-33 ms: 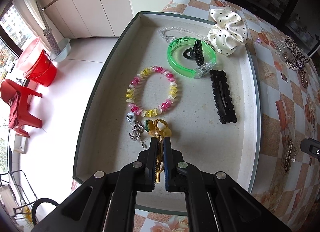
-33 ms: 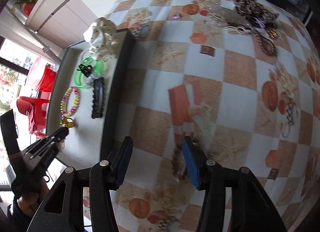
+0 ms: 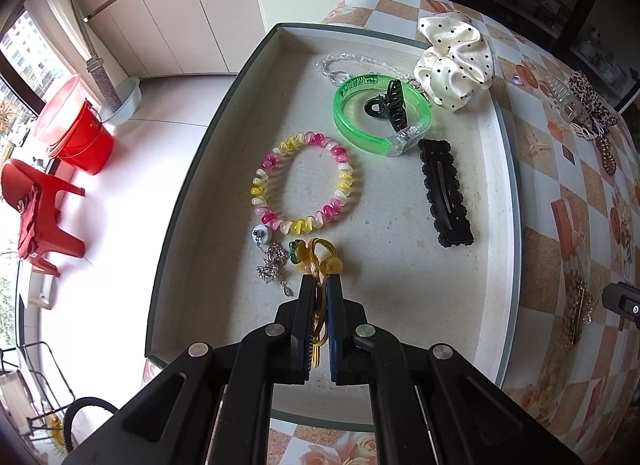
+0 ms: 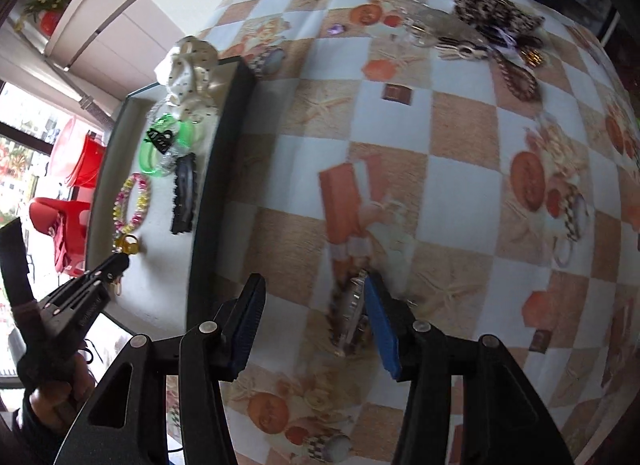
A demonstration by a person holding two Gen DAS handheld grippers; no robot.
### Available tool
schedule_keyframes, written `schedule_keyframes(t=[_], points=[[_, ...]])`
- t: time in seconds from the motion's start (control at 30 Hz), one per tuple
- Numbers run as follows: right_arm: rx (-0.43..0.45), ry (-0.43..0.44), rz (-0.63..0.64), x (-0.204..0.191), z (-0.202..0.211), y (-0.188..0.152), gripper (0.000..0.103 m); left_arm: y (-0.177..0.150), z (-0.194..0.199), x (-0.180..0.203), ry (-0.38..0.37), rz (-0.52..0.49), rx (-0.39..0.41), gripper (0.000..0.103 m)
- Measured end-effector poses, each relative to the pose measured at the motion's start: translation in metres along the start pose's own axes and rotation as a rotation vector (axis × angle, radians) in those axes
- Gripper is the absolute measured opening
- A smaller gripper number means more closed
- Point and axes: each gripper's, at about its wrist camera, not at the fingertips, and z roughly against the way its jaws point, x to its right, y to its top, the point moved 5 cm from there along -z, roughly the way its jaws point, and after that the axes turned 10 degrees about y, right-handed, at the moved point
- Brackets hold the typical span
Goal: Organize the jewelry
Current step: 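Release the snap clip with the right tool while the left tool releases the yellow hair tie in the tray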
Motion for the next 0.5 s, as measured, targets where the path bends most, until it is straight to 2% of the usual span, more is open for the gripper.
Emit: schedule_keyframes(t=[0.2, 0.4, 0.43, 0.47, 0.5], points=[[-0.013, -0.04, -0.069, 0.041, 0.004, -0.025, 0.055, -0.002, -0.001, 0.006, 0.009, -0.012, -0.001, 0.008], [-0.004, -0.032, -0.081, 0.049, 0.003, -0.032, 0.055, -0.004, 0.001, 0.01, 0.011, -0.019, 0.001, 0.009], [-0.001, -0.027, -0.08, 0.049, 0.003, -0.032, 0.055, -0.005, 0.001, 0.011, 0.011, -0.02, 0.0, 0.017], [0.0, -0.025, -0.079, 0.048, 0.002, -0.032, 0.055, -0.005, 0.001, 0.011, 0.011, -0.02, -0.001, 0.067], [0.002, -0.023, -0.077, 0.048, 0.001, -0.032, 0.055, -0.005, 0.003, 0.009, 0.027, -0.011, 0.001, 0.103]])
